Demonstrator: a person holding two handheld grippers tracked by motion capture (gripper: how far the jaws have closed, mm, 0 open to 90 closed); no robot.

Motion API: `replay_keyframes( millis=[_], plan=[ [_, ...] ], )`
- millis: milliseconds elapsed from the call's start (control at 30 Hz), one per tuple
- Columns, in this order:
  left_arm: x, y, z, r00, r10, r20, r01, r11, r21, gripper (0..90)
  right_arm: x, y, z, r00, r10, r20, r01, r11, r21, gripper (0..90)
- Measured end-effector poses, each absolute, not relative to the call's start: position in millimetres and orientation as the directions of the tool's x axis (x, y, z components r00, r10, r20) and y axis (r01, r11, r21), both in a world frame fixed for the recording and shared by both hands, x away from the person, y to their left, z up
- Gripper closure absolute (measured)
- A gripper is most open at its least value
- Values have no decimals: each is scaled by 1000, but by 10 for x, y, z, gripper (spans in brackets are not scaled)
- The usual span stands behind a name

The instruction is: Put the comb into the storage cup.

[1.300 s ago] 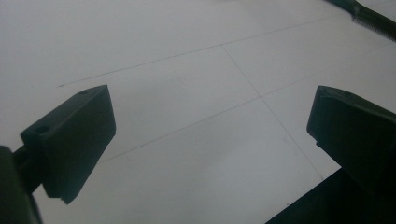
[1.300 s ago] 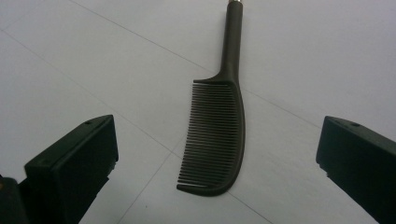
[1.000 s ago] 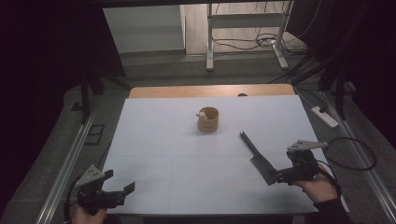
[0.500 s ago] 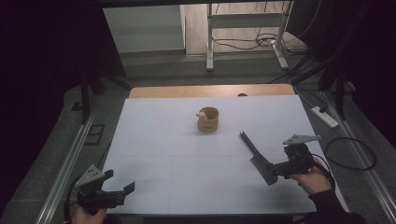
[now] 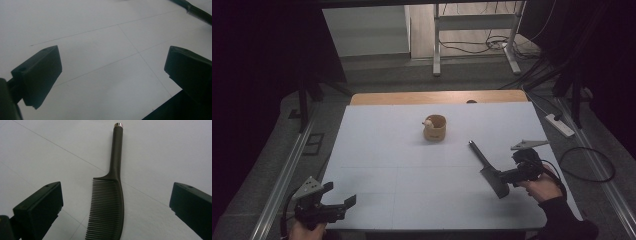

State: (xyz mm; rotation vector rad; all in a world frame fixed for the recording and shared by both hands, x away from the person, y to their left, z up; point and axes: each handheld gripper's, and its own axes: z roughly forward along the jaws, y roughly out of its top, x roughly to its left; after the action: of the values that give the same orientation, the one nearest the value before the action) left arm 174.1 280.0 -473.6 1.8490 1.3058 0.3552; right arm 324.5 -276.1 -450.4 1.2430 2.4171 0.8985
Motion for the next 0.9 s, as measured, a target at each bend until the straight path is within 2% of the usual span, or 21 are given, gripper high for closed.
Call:
replay_keyframes(
  millis=[900],
  plan=[
    [1747, 2806, -4739, 426, 875, -229, 649, -120, 751, 17, 3514, -2501, -4464, -615, 787, 44, 651, 476, 591, 0]
  ],
)
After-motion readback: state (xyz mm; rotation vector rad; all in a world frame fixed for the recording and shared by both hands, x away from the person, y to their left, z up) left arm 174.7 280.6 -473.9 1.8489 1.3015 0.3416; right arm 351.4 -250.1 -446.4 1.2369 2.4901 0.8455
